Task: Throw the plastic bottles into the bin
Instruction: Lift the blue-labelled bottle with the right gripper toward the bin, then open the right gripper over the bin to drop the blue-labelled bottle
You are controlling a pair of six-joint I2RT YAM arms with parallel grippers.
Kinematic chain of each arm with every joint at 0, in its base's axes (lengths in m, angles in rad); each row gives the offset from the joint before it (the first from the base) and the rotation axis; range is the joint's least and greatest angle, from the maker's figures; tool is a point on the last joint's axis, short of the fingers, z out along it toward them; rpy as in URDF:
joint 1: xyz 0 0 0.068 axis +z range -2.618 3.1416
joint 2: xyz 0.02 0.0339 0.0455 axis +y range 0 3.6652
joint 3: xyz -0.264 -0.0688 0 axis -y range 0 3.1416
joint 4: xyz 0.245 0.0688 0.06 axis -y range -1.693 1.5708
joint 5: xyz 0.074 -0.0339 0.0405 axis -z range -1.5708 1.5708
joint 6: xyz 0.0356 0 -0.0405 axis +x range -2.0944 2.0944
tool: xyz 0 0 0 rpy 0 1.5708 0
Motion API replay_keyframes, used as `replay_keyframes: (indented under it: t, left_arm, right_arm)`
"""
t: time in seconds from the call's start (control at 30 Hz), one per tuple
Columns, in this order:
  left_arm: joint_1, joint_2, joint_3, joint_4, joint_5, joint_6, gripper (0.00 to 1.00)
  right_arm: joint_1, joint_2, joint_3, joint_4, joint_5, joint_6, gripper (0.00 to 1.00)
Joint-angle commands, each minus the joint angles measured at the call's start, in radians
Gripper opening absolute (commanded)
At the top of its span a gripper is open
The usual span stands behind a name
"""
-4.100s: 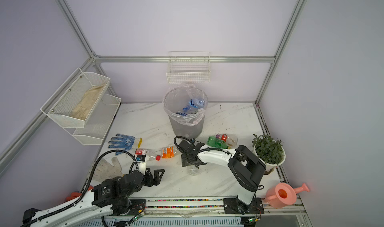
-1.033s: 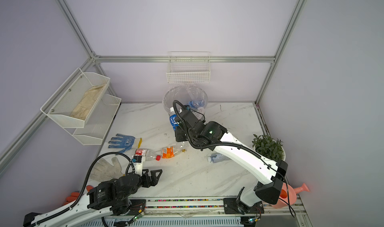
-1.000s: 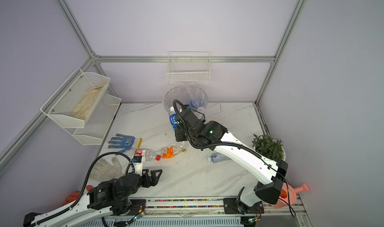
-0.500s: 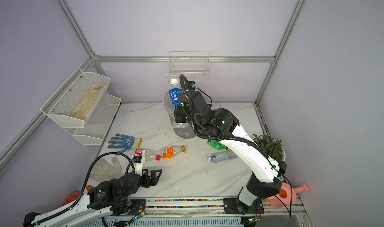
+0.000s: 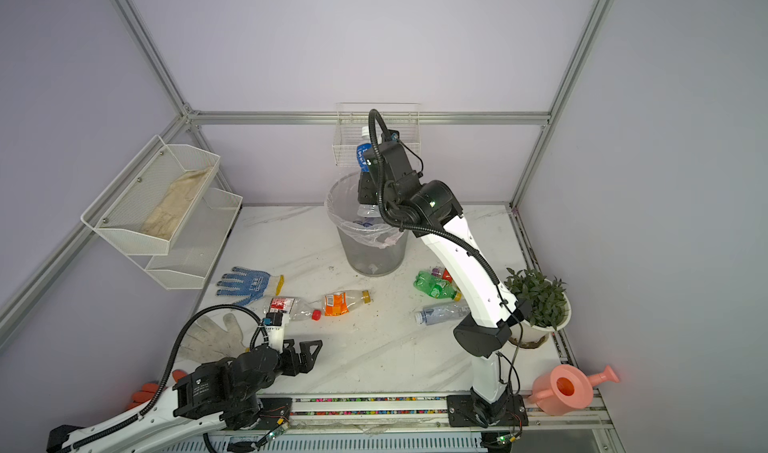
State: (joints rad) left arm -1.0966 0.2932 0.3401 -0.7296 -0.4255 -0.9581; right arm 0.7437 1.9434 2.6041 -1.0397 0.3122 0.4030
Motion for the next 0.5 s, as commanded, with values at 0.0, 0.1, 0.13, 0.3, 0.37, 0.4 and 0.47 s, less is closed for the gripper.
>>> replay_keyframes:
  t: [0.0,0.1,0.13,0.3,0.37,0.4,0.47]
  left_arm:
    - [-0.006,-0.011,0.015,-0.005,-0.021,0.012,1.0]
    - [-0.006,-0.011,0.018,-0.006,-0.018,0.01,1.0]
    - [-0.006,-0.011,0.018,-0.007,-0.015,0.009,1.0]
    - [-0.006,-0.011,0.016,-0.011,-0.014,0.008,1.0]
    - [-0.006,-0.011,0.018,-0.011,-0.021,0.013,1.0]
    - [-0.006,-0.01,0.019,-0.011,-0.024,0.014,1.0]
    - [-0.006,-0.008,0.02,-0.011,-0.028,0.02,1.0]
  right_arm:
    - [-0.062,0.082,0.032,-0.023,-0.066,-0.044,0.13]
    - [-0.106,0.16,0.035,-0.039,-0.097,-0.051,0.44]
    - [-0.109,0.176,0.035,-0.045,-0.1,-0.052,0.66]
    - [-0.109,0.135,-0.002,-0.033,-0.071,-0.064,0.97]
    - [-0.109,0.084,-0.051,-0.007,-0.058,-0.064,0.97]
    - [-0.109,0.064,-0.072,-0.003,-0.055,-0.065,0.97]
    - [-0.109,0.022,-0.122,0.008,-0.053,-0.063,0.97]
